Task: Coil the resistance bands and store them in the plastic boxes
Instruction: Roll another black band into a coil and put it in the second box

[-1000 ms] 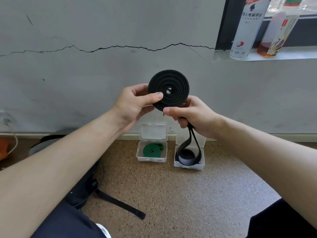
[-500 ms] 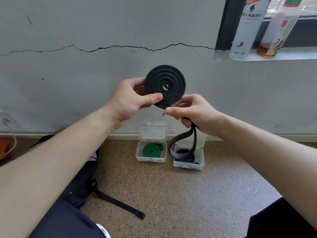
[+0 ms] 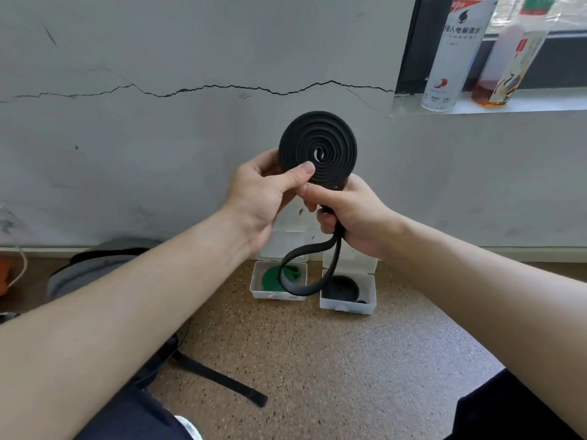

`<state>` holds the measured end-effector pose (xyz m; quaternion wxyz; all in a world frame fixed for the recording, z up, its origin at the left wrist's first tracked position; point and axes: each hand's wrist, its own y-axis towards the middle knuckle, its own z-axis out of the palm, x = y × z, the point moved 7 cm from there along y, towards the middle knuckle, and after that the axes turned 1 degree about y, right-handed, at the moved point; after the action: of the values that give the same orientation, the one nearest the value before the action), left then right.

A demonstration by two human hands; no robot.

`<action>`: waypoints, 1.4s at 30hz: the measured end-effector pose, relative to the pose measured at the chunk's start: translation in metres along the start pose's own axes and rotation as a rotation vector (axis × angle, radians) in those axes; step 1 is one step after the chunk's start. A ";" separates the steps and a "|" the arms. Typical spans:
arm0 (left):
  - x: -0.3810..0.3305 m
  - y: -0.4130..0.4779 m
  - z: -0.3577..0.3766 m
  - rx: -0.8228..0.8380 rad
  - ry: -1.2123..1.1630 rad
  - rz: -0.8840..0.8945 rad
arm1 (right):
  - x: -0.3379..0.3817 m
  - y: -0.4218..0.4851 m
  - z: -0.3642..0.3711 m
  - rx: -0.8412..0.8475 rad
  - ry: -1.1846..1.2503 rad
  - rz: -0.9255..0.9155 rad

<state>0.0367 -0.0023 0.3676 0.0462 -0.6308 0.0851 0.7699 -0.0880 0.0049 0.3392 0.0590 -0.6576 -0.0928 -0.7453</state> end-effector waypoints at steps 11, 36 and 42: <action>-0.014 0.007 -0.019 0.066 0.297 -0.004 | 0.005 -0.004 -0.012 0.135 -0.209 0.016; -0.012 0.005 -0.016 0.025 0.240 0.022 | 0.011 -0.003 0.000 0.105 -0.142 -0.011; -0.020 0.003 -0.014 0.124 0.393 0.025 | 0.011 -0.004 -0.005 0.163 -0.224 -0.018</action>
<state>0.0537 -0.0068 0.3851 0.0581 -0.7639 0.1476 0.6256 -0.0955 0.0080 0.3497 0.0946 -0.7289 -0.1652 -0.6576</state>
